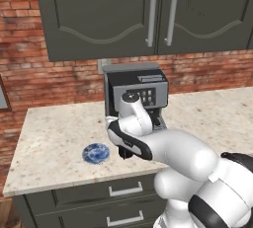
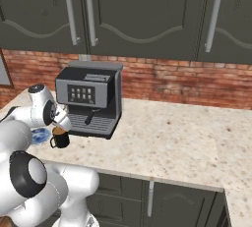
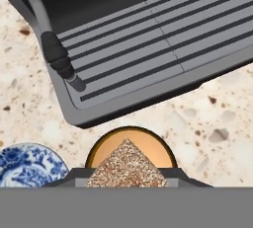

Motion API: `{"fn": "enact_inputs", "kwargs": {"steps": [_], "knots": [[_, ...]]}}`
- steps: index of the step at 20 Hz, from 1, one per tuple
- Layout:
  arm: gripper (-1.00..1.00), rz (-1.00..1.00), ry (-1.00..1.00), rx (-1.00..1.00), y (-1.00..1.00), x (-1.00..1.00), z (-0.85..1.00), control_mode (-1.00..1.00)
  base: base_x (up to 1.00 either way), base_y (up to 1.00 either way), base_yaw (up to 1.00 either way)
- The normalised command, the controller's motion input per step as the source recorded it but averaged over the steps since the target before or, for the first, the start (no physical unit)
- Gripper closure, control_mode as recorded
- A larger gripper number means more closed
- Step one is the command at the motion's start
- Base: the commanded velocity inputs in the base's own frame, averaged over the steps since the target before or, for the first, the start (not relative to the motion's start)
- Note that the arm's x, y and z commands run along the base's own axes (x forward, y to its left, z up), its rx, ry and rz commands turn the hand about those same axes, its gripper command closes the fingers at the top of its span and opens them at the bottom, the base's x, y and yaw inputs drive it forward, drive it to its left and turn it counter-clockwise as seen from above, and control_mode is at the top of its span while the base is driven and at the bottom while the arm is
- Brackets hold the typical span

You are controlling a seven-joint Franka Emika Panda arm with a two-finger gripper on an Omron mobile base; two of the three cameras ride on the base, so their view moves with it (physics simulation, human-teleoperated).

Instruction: Take a sugar cube from the saucer and place it inside the coffee. Then, grab milk from the fridge and place it next to the coffee on the counter to sweeten the coffee.

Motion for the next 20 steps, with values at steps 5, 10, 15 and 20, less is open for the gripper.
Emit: {"fn": "enact_inputs", "kwargs": {"steps": [5, 10, 15, 20], "knots": [[-1.0, 0.0, 0.0, 0.0, 0.0, 0.04, 0.0, -1.0, 0.0, 0.0, 0.0], [-1.0, 0.0, 0.0, 0.0, 0.0, 0.01, 0.0, -1.0, 0.0, 0.0, 0.0], [-1.0, 0.0, -0.01, 0.0, 0.0, 0.0, 0.01, -1.0, 0.0, 0.0, 0.0], [-1.0, 0.0, -0.14, 0.01, -0.13, -0.15, 0.38, -1.0, 0.0, 0.0, 0.0]]}}
